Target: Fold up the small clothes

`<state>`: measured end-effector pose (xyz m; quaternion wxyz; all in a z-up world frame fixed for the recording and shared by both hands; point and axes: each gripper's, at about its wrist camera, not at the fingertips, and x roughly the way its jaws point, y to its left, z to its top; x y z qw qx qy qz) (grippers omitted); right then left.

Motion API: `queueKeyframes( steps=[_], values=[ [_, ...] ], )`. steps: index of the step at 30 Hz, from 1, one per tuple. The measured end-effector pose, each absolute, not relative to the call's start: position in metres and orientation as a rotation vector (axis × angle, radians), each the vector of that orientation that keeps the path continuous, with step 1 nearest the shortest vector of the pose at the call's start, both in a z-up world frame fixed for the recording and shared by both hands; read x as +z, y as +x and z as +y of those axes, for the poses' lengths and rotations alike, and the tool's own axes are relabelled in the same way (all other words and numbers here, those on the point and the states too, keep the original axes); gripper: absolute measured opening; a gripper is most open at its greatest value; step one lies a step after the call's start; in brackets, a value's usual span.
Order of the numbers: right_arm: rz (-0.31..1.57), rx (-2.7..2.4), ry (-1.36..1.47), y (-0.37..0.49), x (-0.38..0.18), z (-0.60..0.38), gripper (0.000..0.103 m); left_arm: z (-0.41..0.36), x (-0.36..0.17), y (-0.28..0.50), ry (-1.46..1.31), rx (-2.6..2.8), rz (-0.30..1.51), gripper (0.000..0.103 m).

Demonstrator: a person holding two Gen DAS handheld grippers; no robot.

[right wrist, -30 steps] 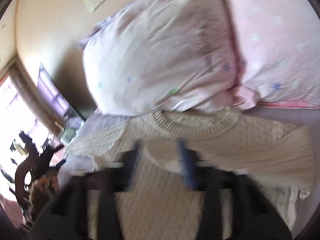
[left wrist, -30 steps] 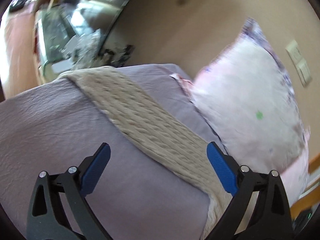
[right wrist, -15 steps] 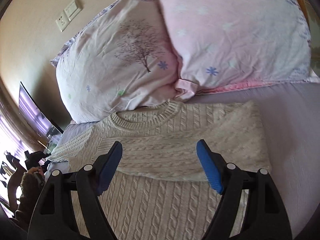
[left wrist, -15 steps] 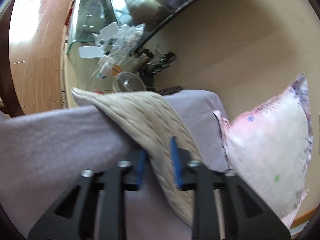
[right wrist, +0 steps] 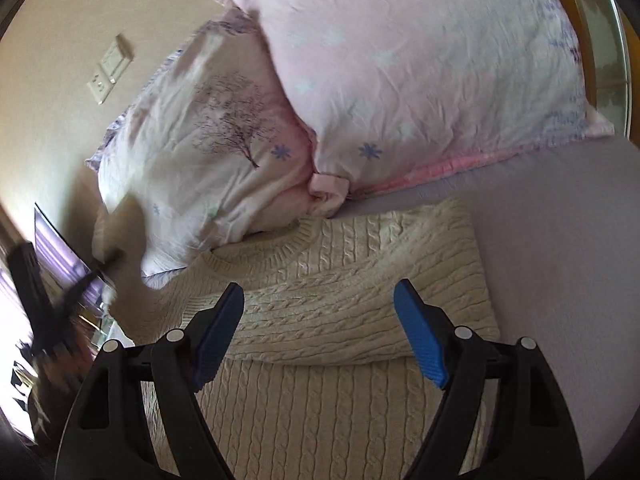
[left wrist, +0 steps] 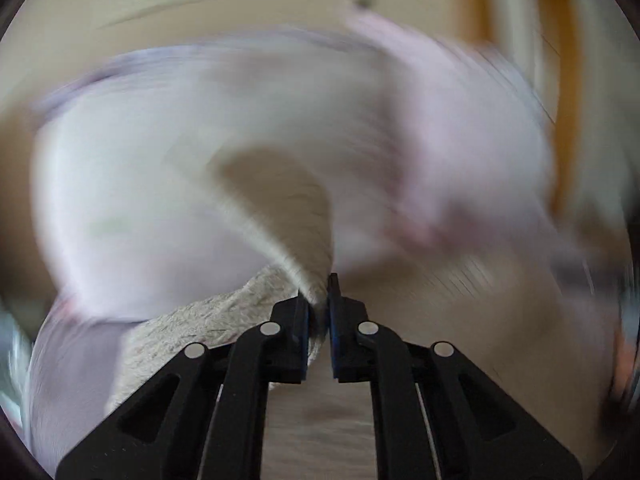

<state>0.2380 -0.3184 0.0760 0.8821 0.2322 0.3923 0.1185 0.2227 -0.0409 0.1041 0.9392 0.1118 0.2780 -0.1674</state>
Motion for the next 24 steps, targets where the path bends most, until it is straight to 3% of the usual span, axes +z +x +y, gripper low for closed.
queueKeyframes(
  steps=[3, 4, 10, 14, 15, 16, 19, 24],
  values=[
    [0.887, 0.221, 0.547, 0.247, 0.059, -0.332, 0.077, -0.103, 0.054, 0.204, 0.398, -0.483, 0.686, 0.011],
    [0.902, 0.217, 0.562, 0.248, 0.055, -0.336, 0.071, -0.101, 0.048, 0.198, 0.381, -0.498, 0.711, 0.011],
    [1.021, 0.184, 0.615, 0.265, 0.027, -0.348, 0.044, -0.014, 0.059, 0.195, 0.076, -0.417, 0.778, 0.024],
    [1.093, 0.184, 0.568, 0.269, 0.013, -0.334, 0.042, 0.042, 0.059, 0.206, -0.087, -0.312, 0.817, 0.035],
    [1.099, 0.182, 0.540, 0.269, 0.013, -0.330, 0.032, 0.051, 0.057, 0.209, -0.122, -0.303, 0.828, 0.038],
    [1.098, 0.180, 0.495, 0.269, 0.013, -0.326, 0.008, 0.059, 0.054, 0.215, -0.144, -0.293, 0.837, 0.038],
    [1.039, 0.208, 0.389, 0.269, 0.029, -0.310, 0.006, 0.076, 0.048, 0.221, -0.223, -0.270, 0.853, 0.038],
    [0.852, 0.039, 0.342, 0.283, 0.066, -0.328, 0.006, 0.079, 0.057, 0.209, -0.240, -0.263, 0.829, 0.047]
  ],
)
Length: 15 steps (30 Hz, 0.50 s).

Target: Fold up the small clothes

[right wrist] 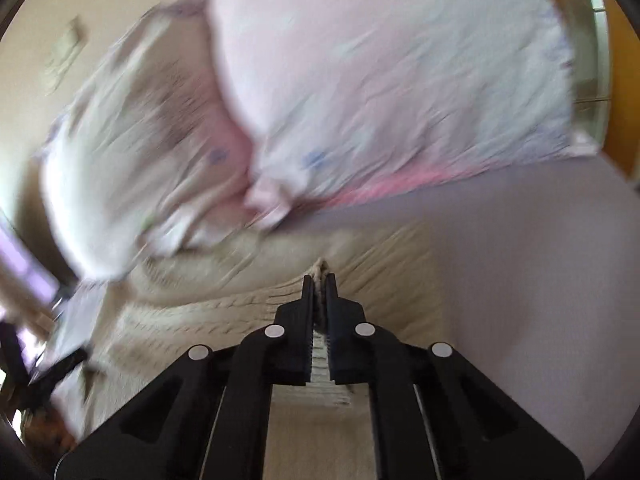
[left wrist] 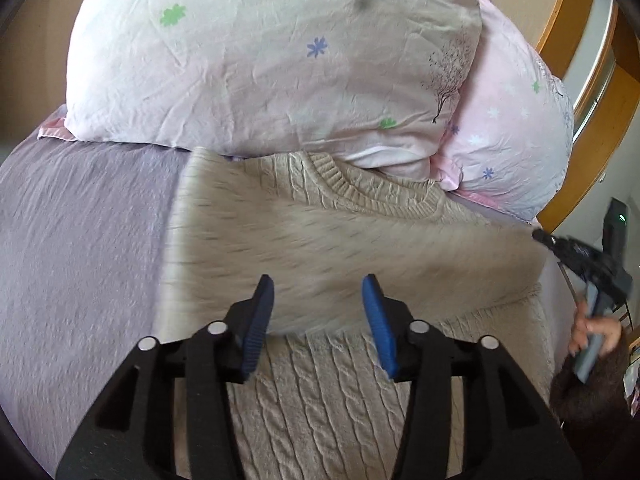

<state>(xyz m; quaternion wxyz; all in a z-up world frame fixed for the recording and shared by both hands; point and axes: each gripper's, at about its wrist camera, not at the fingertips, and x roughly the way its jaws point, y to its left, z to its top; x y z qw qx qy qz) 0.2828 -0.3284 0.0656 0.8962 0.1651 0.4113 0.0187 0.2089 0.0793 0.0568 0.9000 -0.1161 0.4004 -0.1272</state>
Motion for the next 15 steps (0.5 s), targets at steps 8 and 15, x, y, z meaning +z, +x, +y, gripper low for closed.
queueKeyframes(
  steps=[8, 15],
  values=[
    [0.971, 0.100, 0.369, 0.250, 0.051, -0.363, 0.070, 0.129, 0.061, 0.146, -0.327, -0.312, 0.874, 0.062],
    [1.047, 0.238, 0.478, 0.138, 0.052, -0.401, 0.060, 0.160, 0.032, 0.065, -0.465, -0.392, 0.971, 0.062]
  ],
)
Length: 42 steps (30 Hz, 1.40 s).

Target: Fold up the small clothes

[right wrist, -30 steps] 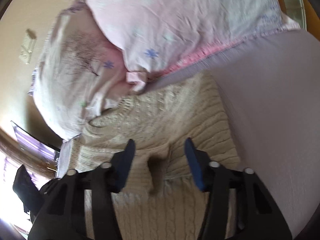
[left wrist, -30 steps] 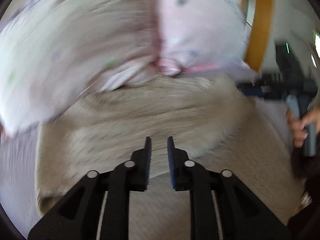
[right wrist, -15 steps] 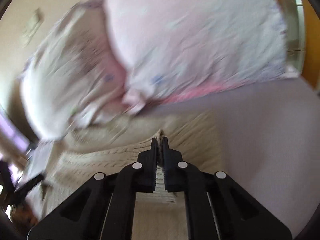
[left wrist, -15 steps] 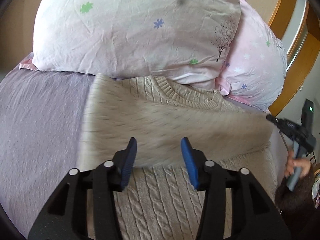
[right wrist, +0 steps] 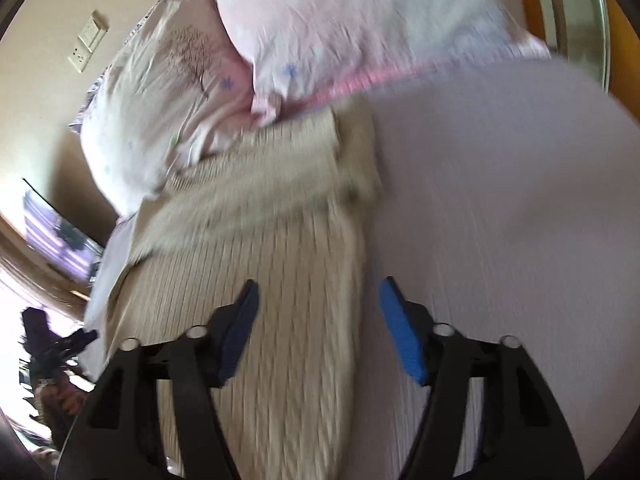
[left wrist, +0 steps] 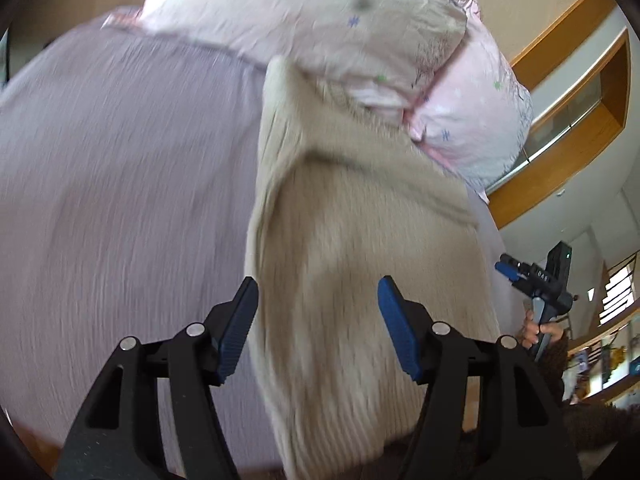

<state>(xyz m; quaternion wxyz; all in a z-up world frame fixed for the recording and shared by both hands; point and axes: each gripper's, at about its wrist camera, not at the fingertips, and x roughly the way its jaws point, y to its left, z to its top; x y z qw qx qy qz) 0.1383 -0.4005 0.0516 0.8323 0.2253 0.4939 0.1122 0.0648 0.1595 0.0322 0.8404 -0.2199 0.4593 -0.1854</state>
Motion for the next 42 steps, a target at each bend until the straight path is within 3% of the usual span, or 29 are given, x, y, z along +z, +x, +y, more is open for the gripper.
queueKeyframes(
  steps=[11, 13, 15, 16, 17, 24, 29, 32, 36, 38, 39, 40, 41, 42],
  values=[
    [1.115, 0.441, 0.648, 0.050, 0.028, -0.379, 0.037, 0.149, 0.011, -0.005, -0.487, -0.416, 0.990, 0.059],
    [1.123, 0.483, 0.663, 0.046, 0.026, -0.370, 0.023, 0.143, 0.012, -0.011, -0.458, -0.392, 0.991, 0.053],
    [1.148, 0.517, 0.664, 0.047, 0.020, -0.360, 0.009, 0.139, 0.012, -0.013, -0.423, -0.355, 0.995, 0.040],
    [1.144, 0.525, 0.662, 0.049, 0.019, -0.356, 0.009, 0.137, 0.010, -0.013, -0.410, -0.339, 1.006, 0.018],
    [1.136, 0.532, 0.663, 0.049, 0.021, -0.355, 0.009, 0.135, 0.006, -0.010, -0.420, -0.353, 1.037, 0.009],
    [0.900, 0.562, 0.684, 0.089, 0.075, -0.366, 0.008, 0.143, 0.038, 0.019, -0.453, -0.443, 0.893, 0.007],
    [0.749, 0.530, 0.752, 0.178, 0.105, -0.377, 0.008, 0.149, 0.091, 0.114, -0.410, -0.422, 0.706, 0.007],
    [0.718, 0.436, 0.808, 0.256, 0.091, -0.383, 0.008, 0.150, 0.090, 0.198, -0.431, -0.337, 0.679, 0.007],
    [0.894, 0.212, 0.901, 0.341, 0.027, -0.388, 0.009, 0.160, 0.041, 0.297, -0.536, -0.208, 0.814, 0.008],
    [0.972, 0.143, 0.979, 0.358, 0.001, -0.391, 0.011, 0.171, 0.030, 0.308, -0.637, -0.200, 0.838, 0.008],
    [0.965, 0.157, 1.015, 0.359, -0.002, -0.394, 0.019, 0.178, 0.031, 0.305, -0.677, -0.224, 0.817, 0.015],
    [0.941, 0.183, 1.030, 0.359, 0.001, -0.396, 0.042, 0.185, 0.035, 0.298, -0.685, -0.223, 0.789, 0.021],
    [0.882, 0.209, 1.020, 0.354, 0.011, -0.400, 0.058, 0.189, 0.038, 0.291, -0.684, -0.223, 0.777, 0.041],
    [0.821, 0.205, 1.003, 0.347, 0.022, -0.404, 0.091, 0.194, 0.041, 0.284, -0.682, -0.228, 0.771, 0.056]
  ],
)
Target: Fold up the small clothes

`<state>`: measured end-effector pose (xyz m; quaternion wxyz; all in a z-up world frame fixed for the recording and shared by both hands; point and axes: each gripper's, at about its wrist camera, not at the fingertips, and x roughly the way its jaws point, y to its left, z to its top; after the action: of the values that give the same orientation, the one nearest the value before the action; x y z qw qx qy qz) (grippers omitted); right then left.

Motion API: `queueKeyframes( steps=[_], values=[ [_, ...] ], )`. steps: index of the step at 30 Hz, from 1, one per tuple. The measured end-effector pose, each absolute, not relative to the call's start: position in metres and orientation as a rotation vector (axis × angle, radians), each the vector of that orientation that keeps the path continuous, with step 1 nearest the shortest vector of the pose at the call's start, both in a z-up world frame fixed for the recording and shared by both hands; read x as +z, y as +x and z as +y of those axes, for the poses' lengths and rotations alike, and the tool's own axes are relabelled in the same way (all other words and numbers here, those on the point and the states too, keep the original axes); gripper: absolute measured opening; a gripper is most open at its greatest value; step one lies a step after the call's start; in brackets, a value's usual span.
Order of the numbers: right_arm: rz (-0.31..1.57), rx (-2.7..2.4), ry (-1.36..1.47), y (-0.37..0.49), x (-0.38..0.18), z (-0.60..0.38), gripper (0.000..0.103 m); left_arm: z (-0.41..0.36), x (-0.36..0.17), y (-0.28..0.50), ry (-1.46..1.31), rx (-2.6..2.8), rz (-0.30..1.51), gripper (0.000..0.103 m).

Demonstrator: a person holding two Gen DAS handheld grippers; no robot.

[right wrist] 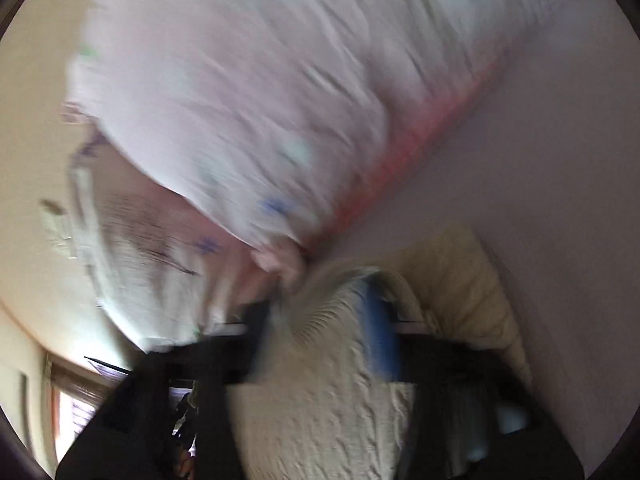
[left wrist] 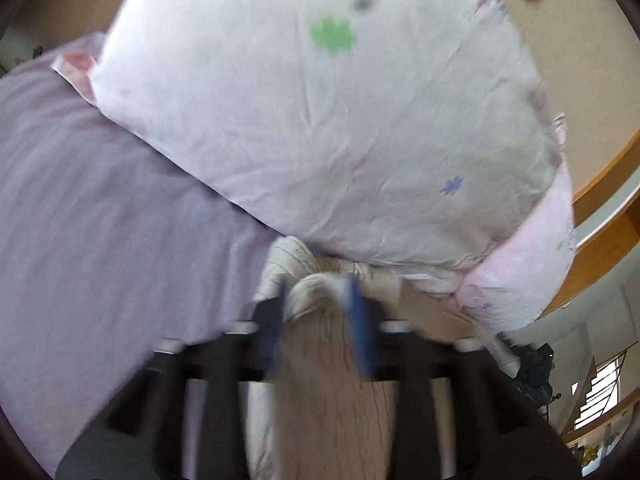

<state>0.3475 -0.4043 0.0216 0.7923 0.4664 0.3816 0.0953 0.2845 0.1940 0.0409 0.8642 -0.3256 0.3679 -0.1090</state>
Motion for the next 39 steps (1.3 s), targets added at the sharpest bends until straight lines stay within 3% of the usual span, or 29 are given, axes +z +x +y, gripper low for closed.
queueKeyframes(
  steps=[1, 5, 13, 17, 21, 24, 28, 31, 35, 39],
  values=[
    [0.776, 0.190, 0.992, 0.341, 0.029, -0.408, 0.098, 0.200, 0.042, 0.275, -0.687, -0.236, 0.776, 0.059],
    [0.680, 0.252, 0.917, 0.311, 0.053, -0.413, 0.098, 0.203, 0.033, 0.252, -0.698, -0.282, 0.848, 0.068],
    [0.654, 0.247, 0.866, 0.286, 0.040, -0.422, 0.098, 0.177, 0.004, 0.261, -0.684, -0.268, 0.931, 0.065],
    [0.620, 0.279, 0.836, 0.282, 0.049, -0.413, 0.098, 0.172, -0.013, 0.274, -0.792, -0.274, 0.968, 0.021],
    [0.626, 0.294, 0.830, 0.283, 0.049, -0.414, 0.098, 0.172, -0.014, 0.274, -0.968, -0.353, 0.933, 0.017],
    [0.613, 0.290, 0.838, 0.281, 0.052, -0.421, 0.098, 0.156, 0.016, 0.270, -1.034, -0.441, 0.844, 0.016],
    [0.580, 0.260, 0.850, 0.274, 0.061, -0.434, 0.098, 0.089, 0.074, 0.275, -0.987, -0.625, 0.766, 0.016],
    [0.573, 0.219, 0.839, 0.271, 0.064, -0.444, 0.098, -0.008, 0.101, 0.293, -0.931, -0.829, 0.785, 0.016],
    [0.614, 0.162, 0.782, 0.276, 0.060, -0.456, 0.098, -0.140, 0.081, 0.324, -0.824, -0.965, 0.941, 0.020],
    [0.713, 0.148, 0.795, 0.285, 0.043, -0.470, 0.098, -0.189, 0.064, 0.337, -0.900, -1.076, 1.010, 0.018]
  ],
)
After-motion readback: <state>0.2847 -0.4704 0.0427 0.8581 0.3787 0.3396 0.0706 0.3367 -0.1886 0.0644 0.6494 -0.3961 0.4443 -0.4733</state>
